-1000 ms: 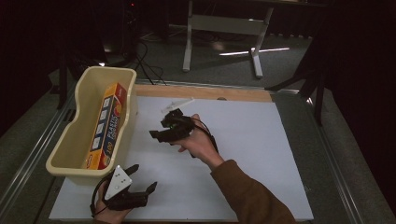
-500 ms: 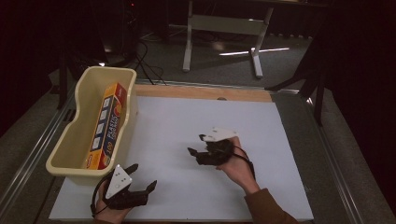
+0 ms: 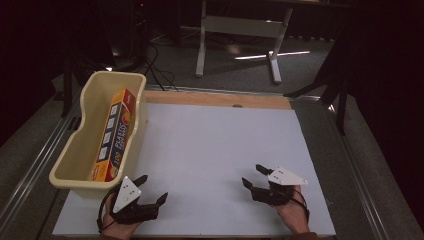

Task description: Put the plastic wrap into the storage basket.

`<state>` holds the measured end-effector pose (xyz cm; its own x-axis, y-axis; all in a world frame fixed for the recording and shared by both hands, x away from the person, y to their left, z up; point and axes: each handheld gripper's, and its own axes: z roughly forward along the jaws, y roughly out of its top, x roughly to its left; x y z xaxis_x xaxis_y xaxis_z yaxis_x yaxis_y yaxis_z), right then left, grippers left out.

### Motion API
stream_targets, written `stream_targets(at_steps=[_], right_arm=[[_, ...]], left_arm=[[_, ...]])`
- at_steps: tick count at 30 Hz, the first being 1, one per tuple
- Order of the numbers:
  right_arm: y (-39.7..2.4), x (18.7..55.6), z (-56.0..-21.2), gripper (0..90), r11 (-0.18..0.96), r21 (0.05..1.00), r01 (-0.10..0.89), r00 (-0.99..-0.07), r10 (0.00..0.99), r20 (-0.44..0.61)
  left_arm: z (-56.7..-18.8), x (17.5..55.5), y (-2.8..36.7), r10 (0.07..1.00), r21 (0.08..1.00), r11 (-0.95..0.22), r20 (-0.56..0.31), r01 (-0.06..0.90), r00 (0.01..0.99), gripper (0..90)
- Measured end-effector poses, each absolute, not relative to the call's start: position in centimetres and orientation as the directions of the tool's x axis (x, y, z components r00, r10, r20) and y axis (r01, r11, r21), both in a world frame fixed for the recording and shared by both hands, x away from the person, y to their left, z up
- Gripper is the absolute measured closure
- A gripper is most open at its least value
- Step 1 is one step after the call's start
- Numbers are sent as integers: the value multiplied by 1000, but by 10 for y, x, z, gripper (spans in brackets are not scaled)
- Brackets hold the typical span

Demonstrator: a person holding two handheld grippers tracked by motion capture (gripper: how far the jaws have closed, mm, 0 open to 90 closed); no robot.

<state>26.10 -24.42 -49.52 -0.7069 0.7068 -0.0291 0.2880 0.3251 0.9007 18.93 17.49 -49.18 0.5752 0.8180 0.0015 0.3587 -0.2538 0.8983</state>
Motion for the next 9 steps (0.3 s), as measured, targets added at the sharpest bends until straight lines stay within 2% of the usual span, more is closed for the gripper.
stream_targets(at_steps=[9], right_arm=[[-275,248,-495,201,271,920,283,-710,705,11]], left_arm=[[-492,188,173,822,899,-265,21,350,569,154]])
